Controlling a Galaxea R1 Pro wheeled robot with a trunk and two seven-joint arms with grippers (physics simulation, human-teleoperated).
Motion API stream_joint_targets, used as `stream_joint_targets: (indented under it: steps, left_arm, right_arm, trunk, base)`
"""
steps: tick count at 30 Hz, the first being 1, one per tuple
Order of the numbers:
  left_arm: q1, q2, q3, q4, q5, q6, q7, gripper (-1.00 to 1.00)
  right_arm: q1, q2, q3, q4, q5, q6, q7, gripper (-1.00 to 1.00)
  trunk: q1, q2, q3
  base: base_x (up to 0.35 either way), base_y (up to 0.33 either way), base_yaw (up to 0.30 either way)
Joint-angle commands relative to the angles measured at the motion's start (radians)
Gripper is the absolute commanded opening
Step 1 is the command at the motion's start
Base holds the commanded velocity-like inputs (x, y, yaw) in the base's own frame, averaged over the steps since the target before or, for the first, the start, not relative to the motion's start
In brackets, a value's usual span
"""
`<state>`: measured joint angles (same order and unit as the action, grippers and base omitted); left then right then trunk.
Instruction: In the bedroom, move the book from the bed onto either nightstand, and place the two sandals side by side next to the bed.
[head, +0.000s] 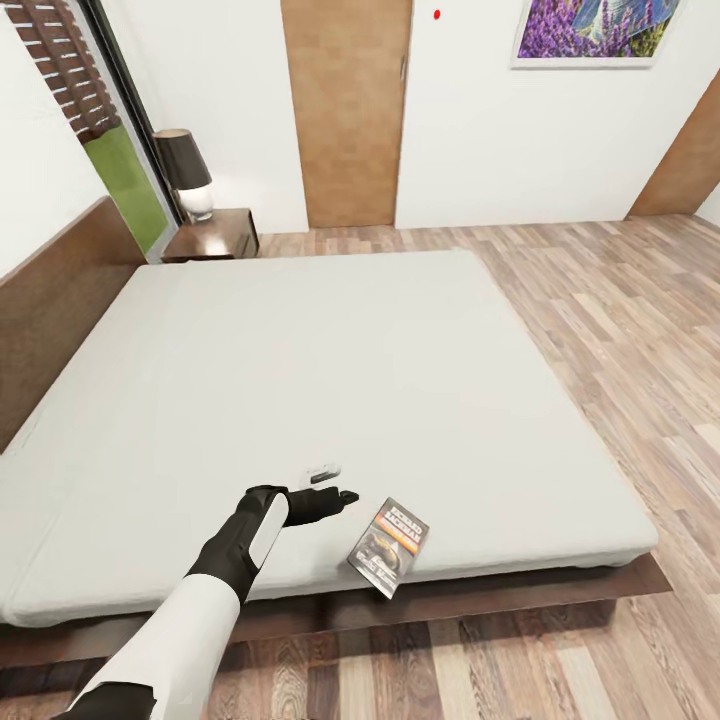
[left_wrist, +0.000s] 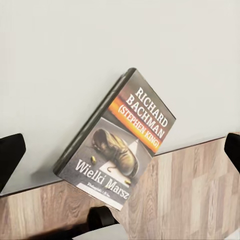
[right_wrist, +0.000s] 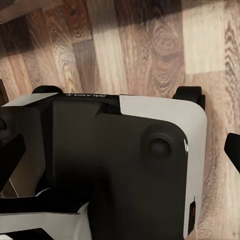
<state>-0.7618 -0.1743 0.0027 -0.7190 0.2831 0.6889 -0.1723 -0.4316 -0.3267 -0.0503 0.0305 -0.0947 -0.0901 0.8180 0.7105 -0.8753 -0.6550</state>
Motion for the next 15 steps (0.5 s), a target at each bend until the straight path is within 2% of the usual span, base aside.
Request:
stream_joint_targets:
  steps: [1,7,15]
  left_arm:
    - [-0.001,0.000,0.000,0.000,0.001,0.004,-0.001,1.00]
    - [-0.001,0.000,0.000,0.000,0.001,0.004,-0.001,1.00]
    - [-0.001,0.000,0.000,0.000,0.001,0.004,-0.001,1.00]
  right_arm:
    - [-0.001,0.000,-0.004,0.003,-0.002,-0.003,0.004,1.00]
    - [-0.001,0.000,-0.004,0.003,-0.002,-0.003,0.004,1.00]
    - [-0.001,0.000,-0.005,0.003,-0.002,-0.003,0.004,1.00]
  trunk:
    - [0.000,-0.001,-0.001]
    - [0.000,-0.001,-0.001]
    - [0.000,-0.001,-0.001]
  base:
    - [0.000,0.000,0.256]
    - [0.000,0.000,0.228]
    - [0.000,0.000,0.047]
